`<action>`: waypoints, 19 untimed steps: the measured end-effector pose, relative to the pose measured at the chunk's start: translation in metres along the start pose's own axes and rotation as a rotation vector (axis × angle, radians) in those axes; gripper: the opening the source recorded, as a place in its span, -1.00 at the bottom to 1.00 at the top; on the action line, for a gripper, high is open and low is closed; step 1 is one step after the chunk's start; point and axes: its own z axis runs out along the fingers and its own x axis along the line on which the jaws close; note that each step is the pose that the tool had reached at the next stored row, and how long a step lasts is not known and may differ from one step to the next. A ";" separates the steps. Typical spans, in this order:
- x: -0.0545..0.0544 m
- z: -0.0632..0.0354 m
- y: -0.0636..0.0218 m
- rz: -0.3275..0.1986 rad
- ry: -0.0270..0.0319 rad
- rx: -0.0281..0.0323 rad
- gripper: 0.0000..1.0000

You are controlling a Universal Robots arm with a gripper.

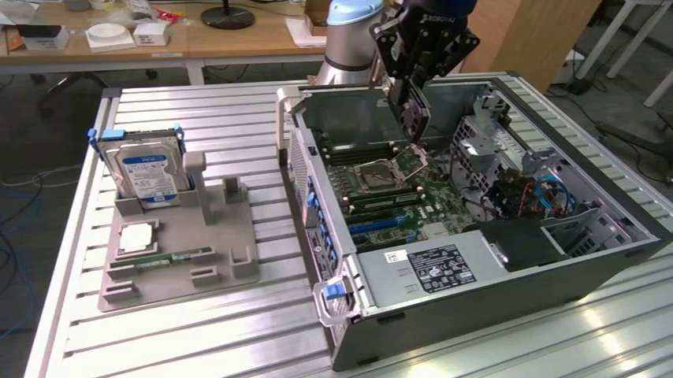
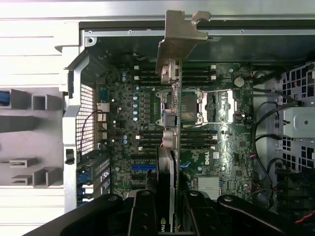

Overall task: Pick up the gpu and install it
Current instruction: 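Pick up the gpu and move the gpu toward the slot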

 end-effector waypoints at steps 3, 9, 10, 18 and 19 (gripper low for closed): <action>-0.002 0.0000 0.0000 0.000 0.0000 0.0000 -0.47; -0.005 -0.0001 0.0001 0.000 0.0000 0.0000 -0.47; -0.005 -0.0001 0.0002 0.000 0.0000 0.0000 -0.47; -0.008 -0.0002 0.0003 0.000 0.0000 0.0000 -0.47; -0.008 -0.0002 0.0003 0.000 0.0000 0.0000 -0.47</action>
